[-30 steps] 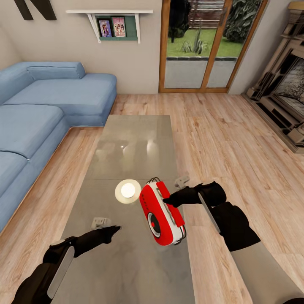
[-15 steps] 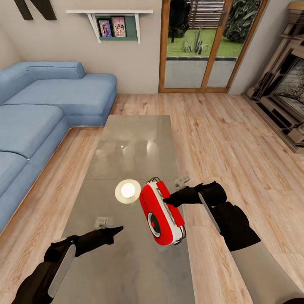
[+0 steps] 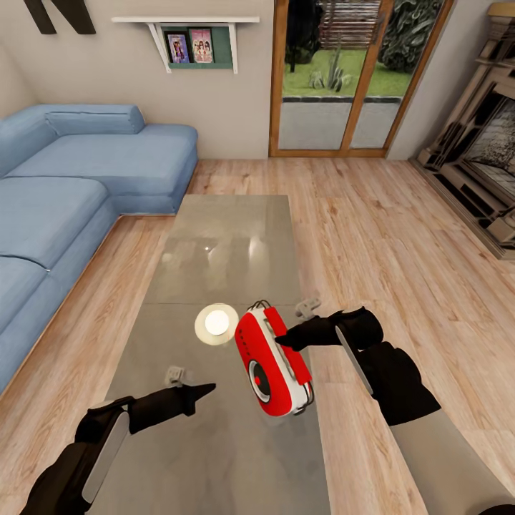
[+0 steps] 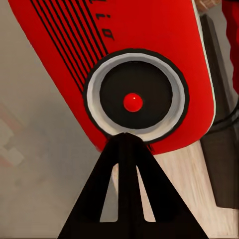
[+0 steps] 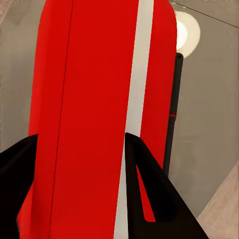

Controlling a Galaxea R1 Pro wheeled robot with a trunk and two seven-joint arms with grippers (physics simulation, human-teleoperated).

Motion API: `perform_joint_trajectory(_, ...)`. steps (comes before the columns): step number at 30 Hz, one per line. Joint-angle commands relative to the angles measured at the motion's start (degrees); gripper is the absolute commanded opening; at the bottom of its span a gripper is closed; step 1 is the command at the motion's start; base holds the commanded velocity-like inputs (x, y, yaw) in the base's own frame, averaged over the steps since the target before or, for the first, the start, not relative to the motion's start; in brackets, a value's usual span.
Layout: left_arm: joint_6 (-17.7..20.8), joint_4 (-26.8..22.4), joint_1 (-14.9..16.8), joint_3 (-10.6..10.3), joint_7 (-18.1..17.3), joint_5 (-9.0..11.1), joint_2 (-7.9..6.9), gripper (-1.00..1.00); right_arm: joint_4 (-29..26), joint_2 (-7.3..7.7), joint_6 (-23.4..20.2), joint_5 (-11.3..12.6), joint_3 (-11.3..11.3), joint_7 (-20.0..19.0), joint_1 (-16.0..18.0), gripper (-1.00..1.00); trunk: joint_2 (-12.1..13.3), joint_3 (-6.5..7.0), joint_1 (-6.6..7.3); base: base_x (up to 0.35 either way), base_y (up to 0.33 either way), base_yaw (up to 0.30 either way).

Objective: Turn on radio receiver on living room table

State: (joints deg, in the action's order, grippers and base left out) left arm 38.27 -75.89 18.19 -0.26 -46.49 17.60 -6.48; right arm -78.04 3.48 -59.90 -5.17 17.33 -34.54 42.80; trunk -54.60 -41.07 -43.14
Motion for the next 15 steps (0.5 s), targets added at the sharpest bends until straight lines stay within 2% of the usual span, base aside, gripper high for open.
perform_joint_trajectory(1,0.3,-0.3,0.0,0.0,0.0,0.0,0.03,-1.00,0.0,0.01,-0.1,0.5,0.0,0.0,0.0,-1.00,0.0,0.00,0.00,0.000,0.000,0.000)
perform_joint_trajectory(9,0.7,-0.6,0.0,0.0,0.3,0.1,1.39,-1.00,0.0,0.08,-0.1,1.2,0.2,-0.1,0.0,-1.00,0.0,0.00,0.00,0.000,0.000,0.000)
perform_joint_trajectory(11,0.7,-0.4,0.0,0.0,0.7,-0.2,2.89,-1.00,0.0,0.07,-0.1,1.2,0.2,-0.1,0.0,-1.00,0.0,0.00,0.00,0.000,0.000,0.000)
perform_joint_trajectory(15,0.7,-0.3,0.0,0.0,0.9,-0.4,4.08,-1.00,-0.1,0.04,-0.1,1.2,0.2,-0.1,0.0,-1.00,0.0,0.00,0.00,0.000,0.000,0.000)
